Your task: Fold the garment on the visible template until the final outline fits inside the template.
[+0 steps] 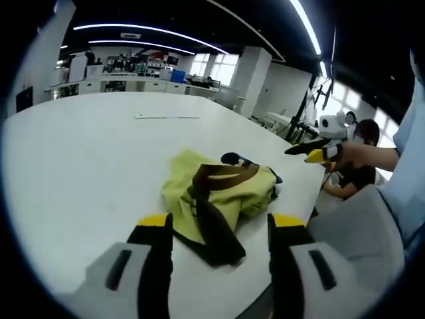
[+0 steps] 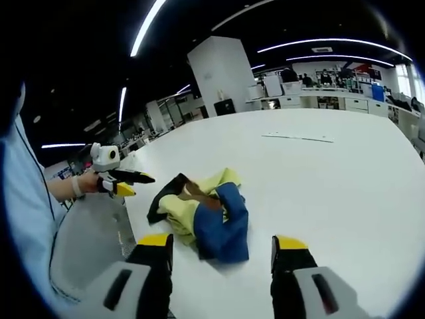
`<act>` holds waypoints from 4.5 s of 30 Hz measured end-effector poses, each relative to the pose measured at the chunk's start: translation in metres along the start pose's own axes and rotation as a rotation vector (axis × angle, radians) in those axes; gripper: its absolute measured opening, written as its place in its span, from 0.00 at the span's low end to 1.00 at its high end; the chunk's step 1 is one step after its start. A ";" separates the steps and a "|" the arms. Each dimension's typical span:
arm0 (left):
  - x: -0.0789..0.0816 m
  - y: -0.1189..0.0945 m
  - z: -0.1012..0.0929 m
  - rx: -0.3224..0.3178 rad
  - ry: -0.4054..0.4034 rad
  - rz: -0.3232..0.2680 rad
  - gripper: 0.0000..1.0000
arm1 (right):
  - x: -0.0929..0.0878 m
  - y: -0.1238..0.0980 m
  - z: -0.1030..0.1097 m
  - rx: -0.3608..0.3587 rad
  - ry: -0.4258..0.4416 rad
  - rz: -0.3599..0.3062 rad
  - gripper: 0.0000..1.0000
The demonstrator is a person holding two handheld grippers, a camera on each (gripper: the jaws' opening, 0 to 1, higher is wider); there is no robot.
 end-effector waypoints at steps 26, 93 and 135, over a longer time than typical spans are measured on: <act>-0.015 0.023 0.001 -0.011 -0.075 0.072 0.26 | -0.027 0.040 -0.004 0.073 0.092 0.084 0.18; 0.115 -0.023 0.021 0.119 0.035 -0.154 0.00 | 0.098 -0.008 0.030 0.069 -0.079 -0.238 0.00; 0.227 0.050 0.086 0.068 0.234 -0.171 0.00 | 0.211 0.033 -0.034 0.038 -0.147 -0.401 0.00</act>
Point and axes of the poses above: the point that each gripper's makers call its tool centre point, and the gripper's own axes: y roughly forward along the fingers, z roughly to its left, x roughly out of its top, the point moved 7 cm from there along -y, roughly backward along the fingers, and after that the axes turned 12 degrees about -z, right-handed, at the moved point
